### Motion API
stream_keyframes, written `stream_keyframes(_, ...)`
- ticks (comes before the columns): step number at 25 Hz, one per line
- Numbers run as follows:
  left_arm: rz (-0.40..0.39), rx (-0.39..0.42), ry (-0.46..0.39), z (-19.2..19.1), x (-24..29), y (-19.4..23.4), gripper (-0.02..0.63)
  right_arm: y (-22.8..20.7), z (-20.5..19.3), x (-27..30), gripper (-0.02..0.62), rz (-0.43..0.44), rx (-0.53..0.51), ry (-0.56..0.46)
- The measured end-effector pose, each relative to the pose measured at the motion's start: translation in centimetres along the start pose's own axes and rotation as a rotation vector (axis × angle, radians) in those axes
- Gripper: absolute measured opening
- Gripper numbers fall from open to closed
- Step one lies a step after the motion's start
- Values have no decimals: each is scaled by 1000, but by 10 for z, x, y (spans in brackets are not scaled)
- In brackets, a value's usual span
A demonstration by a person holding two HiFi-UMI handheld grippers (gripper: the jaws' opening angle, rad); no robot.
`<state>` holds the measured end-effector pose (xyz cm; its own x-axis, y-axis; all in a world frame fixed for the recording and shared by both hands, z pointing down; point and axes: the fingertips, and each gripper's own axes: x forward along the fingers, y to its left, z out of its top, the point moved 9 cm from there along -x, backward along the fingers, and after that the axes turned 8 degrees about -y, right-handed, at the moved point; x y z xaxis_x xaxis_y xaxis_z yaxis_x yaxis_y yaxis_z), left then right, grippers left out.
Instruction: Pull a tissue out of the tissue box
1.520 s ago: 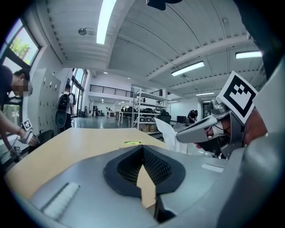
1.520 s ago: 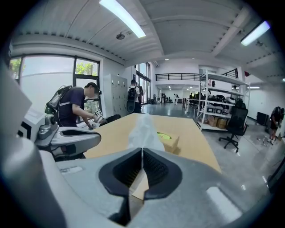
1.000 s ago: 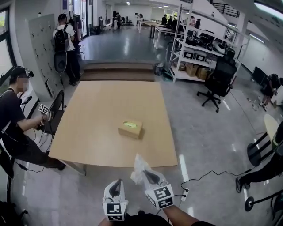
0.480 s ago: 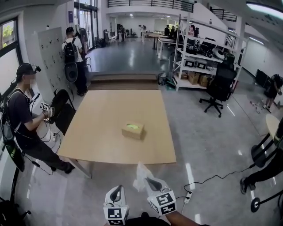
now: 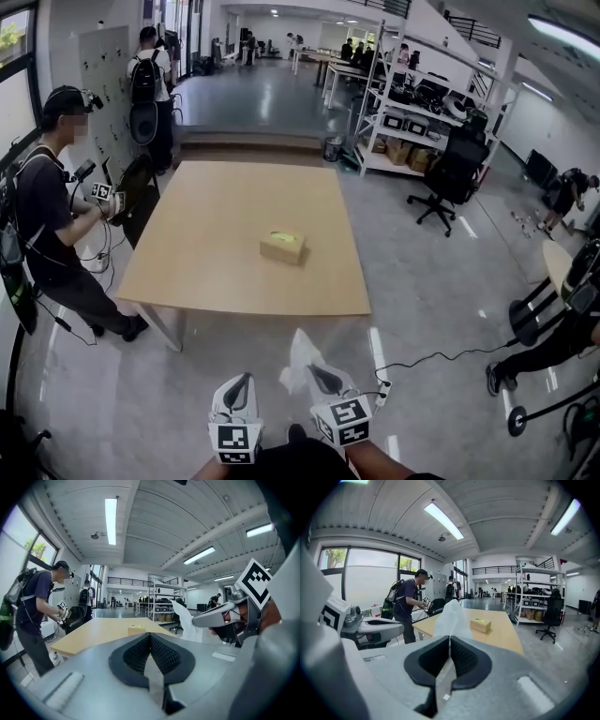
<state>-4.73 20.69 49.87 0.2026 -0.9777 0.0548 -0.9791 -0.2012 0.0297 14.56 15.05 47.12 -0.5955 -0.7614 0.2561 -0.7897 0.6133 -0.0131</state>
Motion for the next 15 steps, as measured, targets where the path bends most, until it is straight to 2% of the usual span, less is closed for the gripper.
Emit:
stream_keyframes(6,7,1,-3,-10,-20,28,18,33,-15,-4,0,-22,9,9)
stream_keyframes(15,-12,10,-28,-2,-19,41,18,52,-8,0,-3,-8,-3,12)
